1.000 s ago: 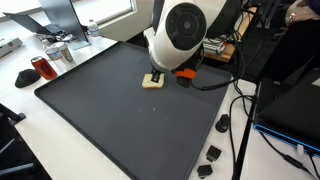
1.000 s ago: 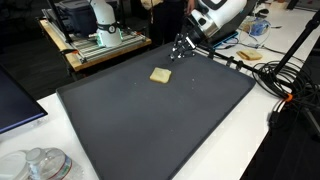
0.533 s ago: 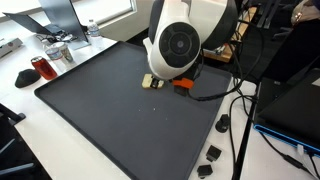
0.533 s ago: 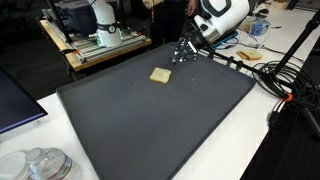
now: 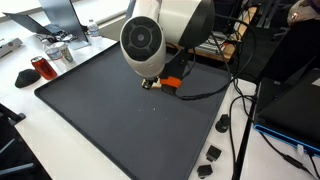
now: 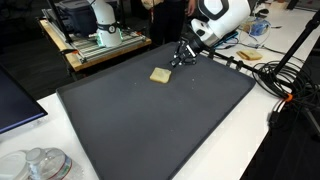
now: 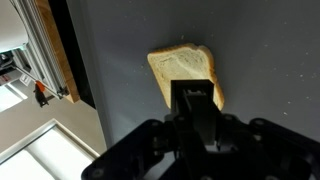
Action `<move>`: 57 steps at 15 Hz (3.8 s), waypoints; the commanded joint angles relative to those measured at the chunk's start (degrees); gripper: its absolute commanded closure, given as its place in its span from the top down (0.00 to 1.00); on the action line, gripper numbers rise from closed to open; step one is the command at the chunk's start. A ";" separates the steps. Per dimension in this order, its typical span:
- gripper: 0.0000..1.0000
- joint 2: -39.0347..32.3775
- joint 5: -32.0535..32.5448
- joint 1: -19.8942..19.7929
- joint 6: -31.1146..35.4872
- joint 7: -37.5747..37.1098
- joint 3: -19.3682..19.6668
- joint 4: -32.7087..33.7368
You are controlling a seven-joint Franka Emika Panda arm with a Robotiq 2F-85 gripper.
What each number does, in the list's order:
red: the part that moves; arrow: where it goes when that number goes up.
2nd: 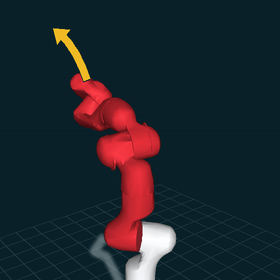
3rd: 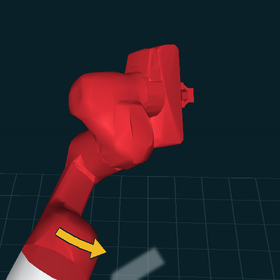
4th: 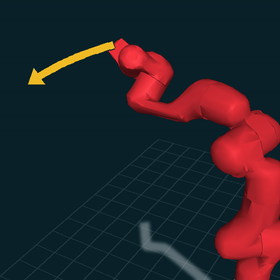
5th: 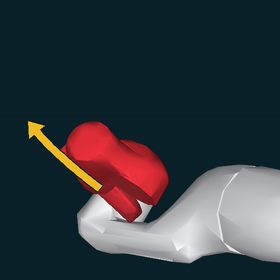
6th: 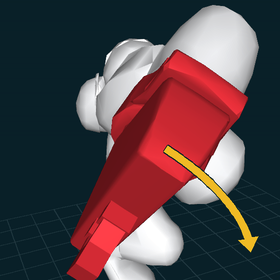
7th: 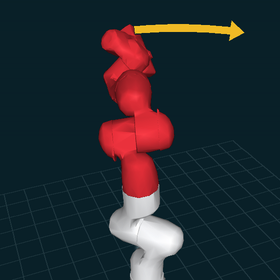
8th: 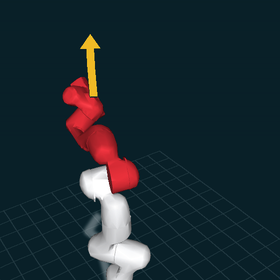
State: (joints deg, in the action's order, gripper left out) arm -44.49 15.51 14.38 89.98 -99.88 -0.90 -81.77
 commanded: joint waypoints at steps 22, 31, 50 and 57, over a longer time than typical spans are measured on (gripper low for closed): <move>0.05 15.49 -18.62 -15.17 32.97 44.72 1.64 -25.68; 0.05 22.19 -33.83 -19.82 45.32 65.11 1.90 -39.31; 0.05 22.91 -50.45 -26.38 48.24 95.57 1.27 -42.96; 0.05 20.83 -66.88 -30.58 48.36 114.84 0.93 -44.30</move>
State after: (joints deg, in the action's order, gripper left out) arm -23.09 -44.61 -14.13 137.48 7.47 1.01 -125.08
